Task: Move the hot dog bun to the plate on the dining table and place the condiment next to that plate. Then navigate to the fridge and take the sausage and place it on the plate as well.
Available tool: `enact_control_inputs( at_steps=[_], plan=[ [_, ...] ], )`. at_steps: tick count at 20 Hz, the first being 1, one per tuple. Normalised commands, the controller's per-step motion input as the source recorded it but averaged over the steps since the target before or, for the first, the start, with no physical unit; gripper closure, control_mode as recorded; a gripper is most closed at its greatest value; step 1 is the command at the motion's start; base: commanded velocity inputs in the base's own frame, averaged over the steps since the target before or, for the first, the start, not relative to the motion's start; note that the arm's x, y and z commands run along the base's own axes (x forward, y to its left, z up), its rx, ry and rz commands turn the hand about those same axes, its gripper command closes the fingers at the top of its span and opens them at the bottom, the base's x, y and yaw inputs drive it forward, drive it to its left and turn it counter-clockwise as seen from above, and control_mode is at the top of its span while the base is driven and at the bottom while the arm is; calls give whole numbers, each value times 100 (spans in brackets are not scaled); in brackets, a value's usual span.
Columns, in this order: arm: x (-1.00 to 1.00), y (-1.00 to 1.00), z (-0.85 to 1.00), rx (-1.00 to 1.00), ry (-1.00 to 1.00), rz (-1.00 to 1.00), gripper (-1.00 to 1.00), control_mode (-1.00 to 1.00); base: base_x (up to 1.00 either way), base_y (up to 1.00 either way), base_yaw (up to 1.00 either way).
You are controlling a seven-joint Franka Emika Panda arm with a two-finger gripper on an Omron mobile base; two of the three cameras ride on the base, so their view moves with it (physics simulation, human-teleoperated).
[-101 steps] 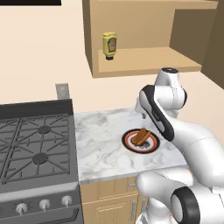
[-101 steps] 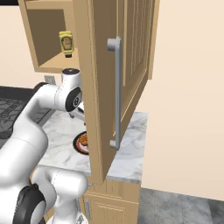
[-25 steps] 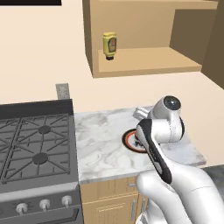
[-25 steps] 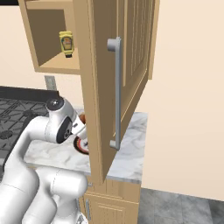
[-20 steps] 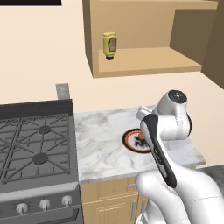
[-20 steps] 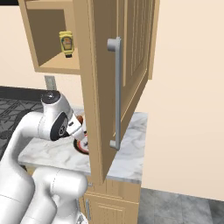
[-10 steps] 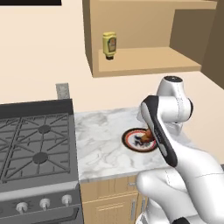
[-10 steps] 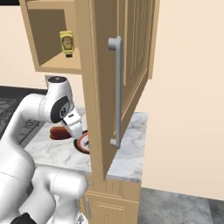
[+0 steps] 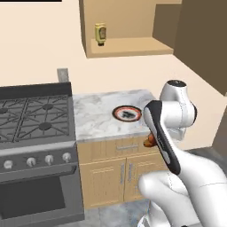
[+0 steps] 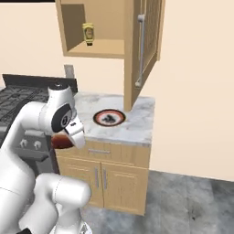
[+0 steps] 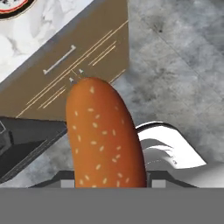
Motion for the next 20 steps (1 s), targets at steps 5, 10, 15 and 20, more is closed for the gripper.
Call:
enact_control_inputs(
  at_steps=[5, 10, 15, 20],
  plan=[
    [0, 0, 0, 0, 0, 0, 100, 100, -15, 9, 90],
    [0, 0, 0, 0, 0, 0, 100, 100, 0, 0, 100],
    [0, 0, 0, 0, 0, 0, 100, 100, 0, 1, 100],
    [0, 0, 0, 0, 0, 0, 100, 100, 0, 2, 100]
  ],
)
